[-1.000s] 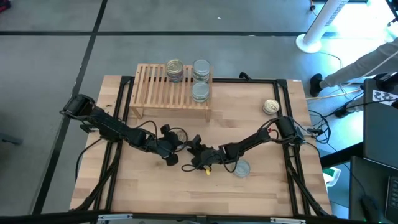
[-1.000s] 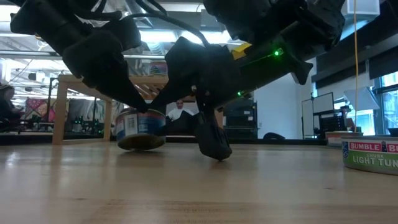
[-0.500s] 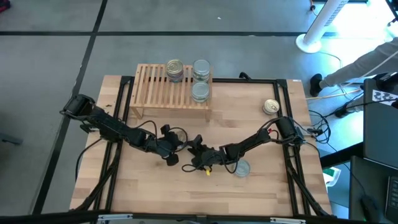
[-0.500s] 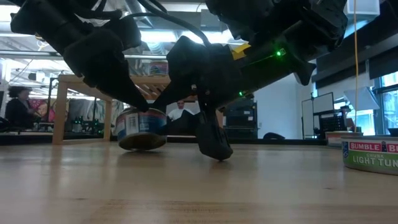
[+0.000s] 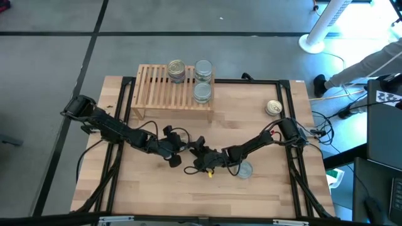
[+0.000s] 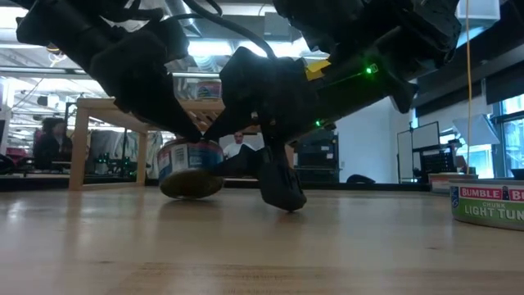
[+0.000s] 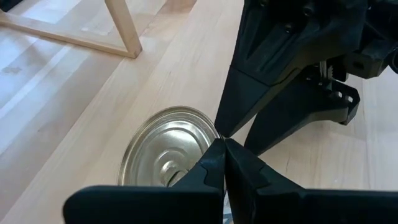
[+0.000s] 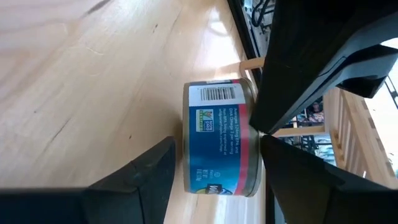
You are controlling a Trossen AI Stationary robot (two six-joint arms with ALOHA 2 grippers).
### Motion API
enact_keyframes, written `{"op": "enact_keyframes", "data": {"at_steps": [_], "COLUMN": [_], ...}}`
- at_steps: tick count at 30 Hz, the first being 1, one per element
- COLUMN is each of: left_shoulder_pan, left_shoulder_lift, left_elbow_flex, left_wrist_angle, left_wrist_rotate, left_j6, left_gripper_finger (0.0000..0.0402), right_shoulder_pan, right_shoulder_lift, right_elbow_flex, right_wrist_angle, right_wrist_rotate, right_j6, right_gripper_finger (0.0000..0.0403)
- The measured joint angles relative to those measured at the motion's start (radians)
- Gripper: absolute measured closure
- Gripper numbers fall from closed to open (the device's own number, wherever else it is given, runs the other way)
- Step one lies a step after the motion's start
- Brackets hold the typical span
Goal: Stack canned seafood by type on shelf
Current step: Put the blue tuna can on the shelf and align it with the other stacked blue tuna cans
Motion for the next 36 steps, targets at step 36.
{"op": "enact_keyframes", "data": {"at_steps": [36], "left_shoulder_pan": [0.000], "left_shoulder_lift": [0.000], "left_elbow_flex": [0.000], "left_wrist_angle": [0.006], "left_wrist_rotate": [0.004], "left_j6": [-0.003], "left_gripper_finger": [0.0401], "right_shoulder_pan": [-0.040], "right_shoulder_lift": [0.000], "right_elbow_flex": [0.002], "right_wrist_angle": [0.002], "right_wrist_rotate": [-0.049], "right_j6": [0.077], "right_gripper_finger": [0.0166]}}
